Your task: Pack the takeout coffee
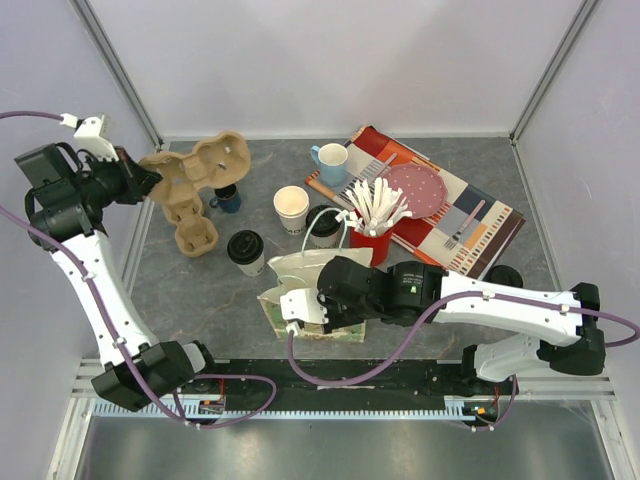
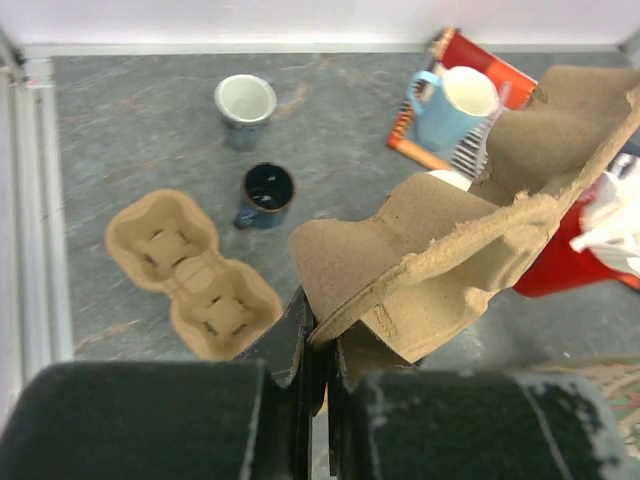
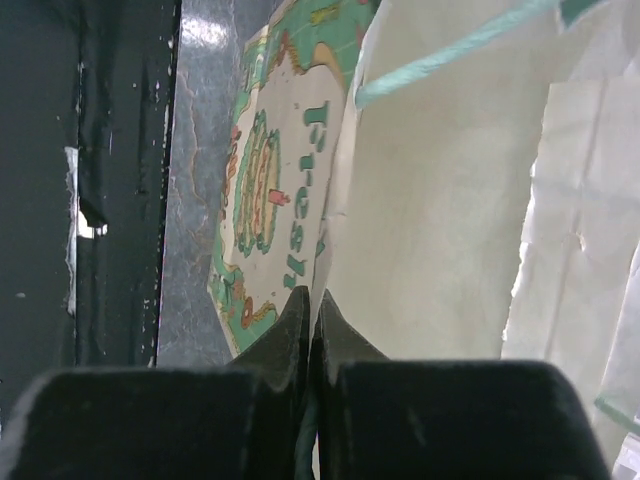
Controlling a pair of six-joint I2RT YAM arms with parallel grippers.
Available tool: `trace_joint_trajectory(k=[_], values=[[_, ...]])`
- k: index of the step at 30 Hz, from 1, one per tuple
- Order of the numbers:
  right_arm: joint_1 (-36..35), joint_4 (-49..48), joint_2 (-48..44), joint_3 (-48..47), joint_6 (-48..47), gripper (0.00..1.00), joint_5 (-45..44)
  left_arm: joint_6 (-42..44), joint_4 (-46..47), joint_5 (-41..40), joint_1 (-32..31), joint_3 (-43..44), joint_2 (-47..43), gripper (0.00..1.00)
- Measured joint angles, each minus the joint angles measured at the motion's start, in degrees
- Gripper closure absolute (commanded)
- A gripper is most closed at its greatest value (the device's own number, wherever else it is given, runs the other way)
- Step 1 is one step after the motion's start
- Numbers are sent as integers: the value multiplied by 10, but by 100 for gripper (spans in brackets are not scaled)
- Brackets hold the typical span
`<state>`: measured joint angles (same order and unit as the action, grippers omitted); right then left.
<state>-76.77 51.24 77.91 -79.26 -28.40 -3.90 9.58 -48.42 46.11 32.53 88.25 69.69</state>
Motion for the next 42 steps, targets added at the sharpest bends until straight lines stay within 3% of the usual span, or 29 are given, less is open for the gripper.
trace_joint_trajectory(k=[3, 5, 7, 15, 26, 28, 29, 31, 37, 42], values=[[0, -4, -2, 17, -3, 46, 0, 1, -35, 9, -43, 30, -1, 98], [0, -4, -2, 21, -8, 34, -1, 1, -50, 7, -84, 42, -3, 98], [0, -6, -2, 20, -3, 2, -5, 1, -65, 9, -115, 50, -5, 98], [0, -3, -14, -12, 3, 2, -3, 1, -110, 24, -123, 89, -7, 98], [0, 11, -50, -146, 8, 3, 53, -1, -157, 78, -137, 161, -7, 98], [0, 24, -48, -172, 14, 9, 58, -1, -163, 83, -141, 165, -7, 98], [0, 30, -46, -191, 18, 25, 60, -1, -166, 84, -144, 167, -7, 98], [0, 34, -38, -246, 30, 42, 55, -1, -176, 84, -154, 169, -7, 98], [-1, -27, 9, -413, 70, 44, -71, 0, -209, 63, -222, 171, -9, 98], [0, -35, 71, -466, 71, 48, -191, 6, -242, 33, -262, 171, -18, 98]])
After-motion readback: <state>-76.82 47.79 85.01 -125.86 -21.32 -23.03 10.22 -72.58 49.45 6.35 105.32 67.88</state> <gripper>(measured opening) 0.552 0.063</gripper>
